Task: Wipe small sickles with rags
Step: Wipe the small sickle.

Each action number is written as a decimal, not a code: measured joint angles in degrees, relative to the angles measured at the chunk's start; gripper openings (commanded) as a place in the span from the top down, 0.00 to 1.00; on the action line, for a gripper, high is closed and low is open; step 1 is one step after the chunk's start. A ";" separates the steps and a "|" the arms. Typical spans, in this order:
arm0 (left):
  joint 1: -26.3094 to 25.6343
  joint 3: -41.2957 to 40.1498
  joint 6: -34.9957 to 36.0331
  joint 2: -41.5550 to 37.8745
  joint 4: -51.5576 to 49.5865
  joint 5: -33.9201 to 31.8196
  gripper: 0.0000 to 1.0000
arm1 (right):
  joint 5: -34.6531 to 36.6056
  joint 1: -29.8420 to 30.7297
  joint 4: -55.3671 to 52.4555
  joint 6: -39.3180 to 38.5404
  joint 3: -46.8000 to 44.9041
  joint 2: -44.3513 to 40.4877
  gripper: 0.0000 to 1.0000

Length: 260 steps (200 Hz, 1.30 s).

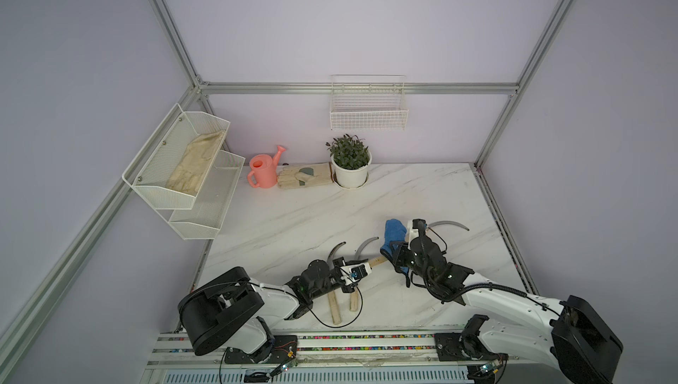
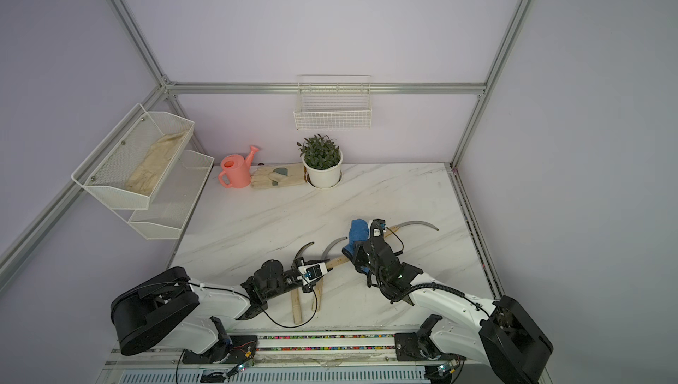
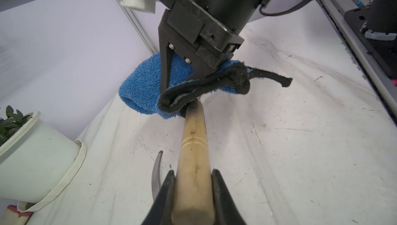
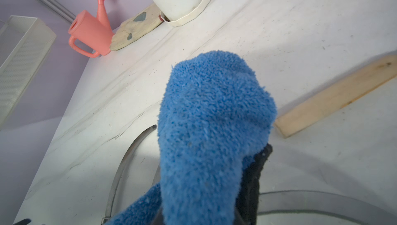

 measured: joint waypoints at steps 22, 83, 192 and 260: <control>-0.98 -0.79 1.62 0.24 2.40 -1.60 1.00 | -0.57 -0.94 -0.26 0.13 -0.26 -0.13 1.00; -2.19 -2.71 3.34 2.38 7.21 -3.61 1.00 | 1.01 -2.12 1.40 2.45 -2.38 0.87 1.00; -3.19 -3.87 4.37 2.60 8.96 -3.74 1.00 | 12.52 -7.28 -5.42 16.48 -11.04 -9.16 1.00; -3.19 -4.09 4.37 1.57 8.96 -2.93 1.00 | 16.74 -7.39 -11.91 24.30 -14.21 -12.76 1.00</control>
